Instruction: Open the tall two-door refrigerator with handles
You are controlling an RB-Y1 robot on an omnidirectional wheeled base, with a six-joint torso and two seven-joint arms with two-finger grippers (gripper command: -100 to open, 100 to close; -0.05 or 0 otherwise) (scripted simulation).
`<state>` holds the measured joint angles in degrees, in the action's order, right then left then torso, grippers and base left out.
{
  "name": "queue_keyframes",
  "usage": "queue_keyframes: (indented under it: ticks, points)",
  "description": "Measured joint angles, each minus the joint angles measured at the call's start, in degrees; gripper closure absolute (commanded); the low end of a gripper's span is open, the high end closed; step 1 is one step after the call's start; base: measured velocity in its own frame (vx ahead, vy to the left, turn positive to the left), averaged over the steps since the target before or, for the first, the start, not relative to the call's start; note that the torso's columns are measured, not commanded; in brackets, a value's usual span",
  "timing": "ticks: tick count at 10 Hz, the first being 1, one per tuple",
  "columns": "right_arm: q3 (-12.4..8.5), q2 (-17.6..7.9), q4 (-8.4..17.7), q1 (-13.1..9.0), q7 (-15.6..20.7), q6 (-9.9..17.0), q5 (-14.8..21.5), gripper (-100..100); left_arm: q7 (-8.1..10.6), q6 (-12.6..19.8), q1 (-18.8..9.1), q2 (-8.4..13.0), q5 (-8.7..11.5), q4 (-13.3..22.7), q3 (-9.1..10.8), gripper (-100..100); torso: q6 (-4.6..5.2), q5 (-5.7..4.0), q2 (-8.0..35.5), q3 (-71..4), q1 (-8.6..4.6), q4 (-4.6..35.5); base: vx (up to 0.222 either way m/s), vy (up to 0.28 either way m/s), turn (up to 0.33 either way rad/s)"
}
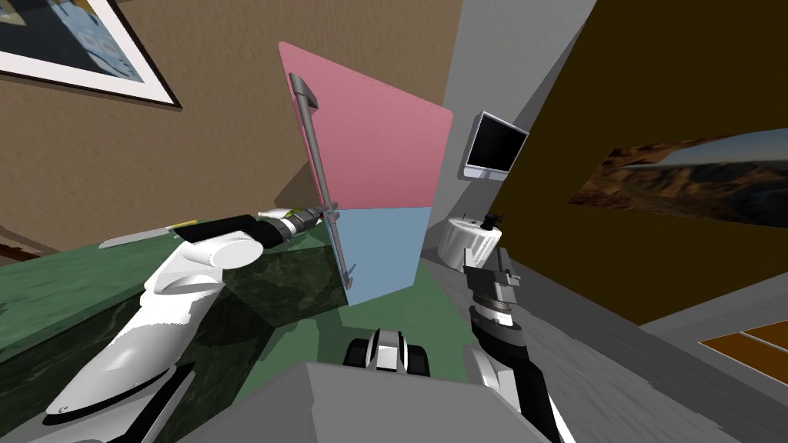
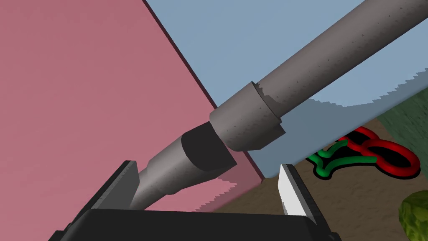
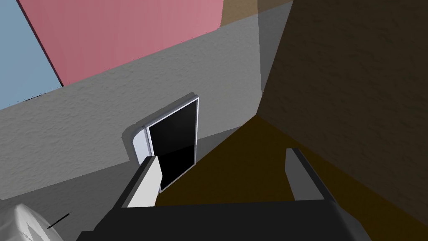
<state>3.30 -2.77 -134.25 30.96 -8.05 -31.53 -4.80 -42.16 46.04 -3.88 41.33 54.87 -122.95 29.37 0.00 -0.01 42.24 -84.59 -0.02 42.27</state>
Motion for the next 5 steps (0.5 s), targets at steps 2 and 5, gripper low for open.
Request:
queue_keyframes:
  ticks: [2, 5]
  points:
    - [0.0, 0.0, 0.0, 0.0, 0.0, 0.0, 0.0, 0, -1.22, 2.5, -0.9, 1.9, 1.8, 0.2, 0.82, -100, 0.00, 0.00, 0.0, 0.0, 0.01, 0.0, 0.056, -0.018, -0.008]
    - [0.0, 0.0, 0.0, 0.0, 0.0, 0.0, 0.0, 0, -1.72, 3.8, -1.6, 3.0, 1.8, 1.1, 1.21, -100, 0.25, 0.00, 0.1, 0.0, 0.03, 0.0, -0.019, 0.005, -0.148]
